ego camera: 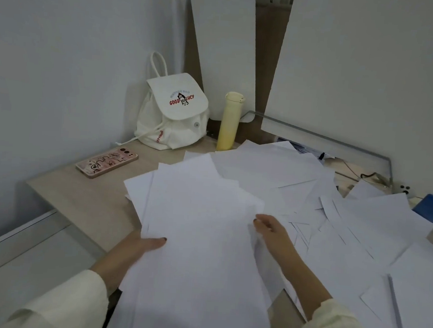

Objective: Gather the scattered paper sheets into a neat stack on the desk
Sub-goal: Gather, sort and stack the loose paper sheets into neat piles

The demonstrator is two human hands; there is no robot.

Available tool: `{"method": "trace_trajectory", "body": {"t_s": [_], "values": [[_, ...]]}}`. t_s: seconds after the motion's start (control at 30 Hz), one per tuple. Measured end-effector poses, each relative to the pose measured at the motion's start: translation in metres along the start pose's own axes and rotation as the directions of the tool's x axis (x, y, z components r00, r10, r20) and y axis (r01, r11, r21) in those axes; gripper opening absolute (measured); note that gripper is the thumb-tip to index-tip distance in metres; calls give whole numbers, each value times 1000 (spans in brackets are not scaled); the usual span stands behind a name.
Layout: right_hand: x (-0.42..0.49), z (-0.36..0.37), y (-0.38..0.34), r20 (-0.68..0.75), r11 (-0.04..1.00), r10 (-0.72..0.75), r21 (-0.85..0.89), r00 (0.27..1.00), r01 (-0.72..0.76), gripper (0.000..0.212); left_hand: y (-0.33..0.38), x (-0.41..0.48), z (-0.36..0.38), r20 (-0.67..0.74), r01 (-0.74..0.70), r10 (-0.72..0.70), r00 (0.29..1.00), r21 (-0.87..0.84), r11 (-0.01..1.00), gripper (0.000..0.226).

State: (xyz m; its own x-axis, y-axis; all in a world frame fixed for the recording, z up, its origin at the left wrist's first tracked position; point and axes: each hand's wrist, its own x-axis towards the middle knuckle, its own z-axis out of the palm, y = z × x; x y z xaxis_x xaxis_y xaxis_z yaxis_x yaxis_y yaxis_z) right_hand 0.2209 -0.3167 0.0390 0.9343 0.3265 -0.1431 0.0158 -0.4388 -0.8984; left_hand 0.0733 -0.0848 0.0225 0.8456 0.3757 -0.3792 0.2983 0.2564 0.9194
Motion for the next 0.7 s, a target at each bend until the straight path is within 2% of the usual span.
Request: {"method": "trace_trajectory", "body": {"t_s": [0.03, 0.13, 0.2, 0.3, 0.37, 0.43, 0.5, 0.53, 0.63, 0.7], "values": [[3, -5, -2, -40, 1000, -16, 15, 999, 16, 35, 3, -2, -5, 27, -21, 21, 999, -9, 1000, 35], [16, -21, -10, -71, 997, -17, 78, 997, 23, 51, 13, -7, -16, 146, -47, 43, 988, 21, 999, 78], [27, -30, -21, -32, 977, 55, 209, 998, -47, 58, 19, -8, -17, 192, -50, 42, 980, 38, 998, 88], [36, -43, -32, 30, 927, 136, 347, 990, -138, 50, 26, -8, -18, 242, -31, 28, 970, 9, 999, 94], [38, -53, -33, 88, 941, 144, 295, 986, -164, 46, 28, -8, -19, 260, -8, 5, 966, 12, 1000, 88], [37, -61, -30, 178, 974, 95, 188, 980, -128, 36, 28, -9, -20, 255, 6, -9, 967, 12, 1000, 79], [34, -65, -28, 216, 986, 60, 140, 975, -92, 21, 29, -8, -20, 246, 22, -20, 969, -7, 1000, 84], [32, -65, -27, 198, 988, 56, 129, 979, -83, 18, 28, -6, -20, 229, 32, -28, 973, -15, 999, 82], [28, -64, -24, 52, 992, 55, 109, 997, -61, 15, 24, 4, -17, 137, 78, -73, 988, -33, 996, 41], [26, -64, -19, -60, 995, 50, 90, 997, -44, 12, 20, 11, -15, 61, 115, -112, 992, -36, 993, 33]]}}
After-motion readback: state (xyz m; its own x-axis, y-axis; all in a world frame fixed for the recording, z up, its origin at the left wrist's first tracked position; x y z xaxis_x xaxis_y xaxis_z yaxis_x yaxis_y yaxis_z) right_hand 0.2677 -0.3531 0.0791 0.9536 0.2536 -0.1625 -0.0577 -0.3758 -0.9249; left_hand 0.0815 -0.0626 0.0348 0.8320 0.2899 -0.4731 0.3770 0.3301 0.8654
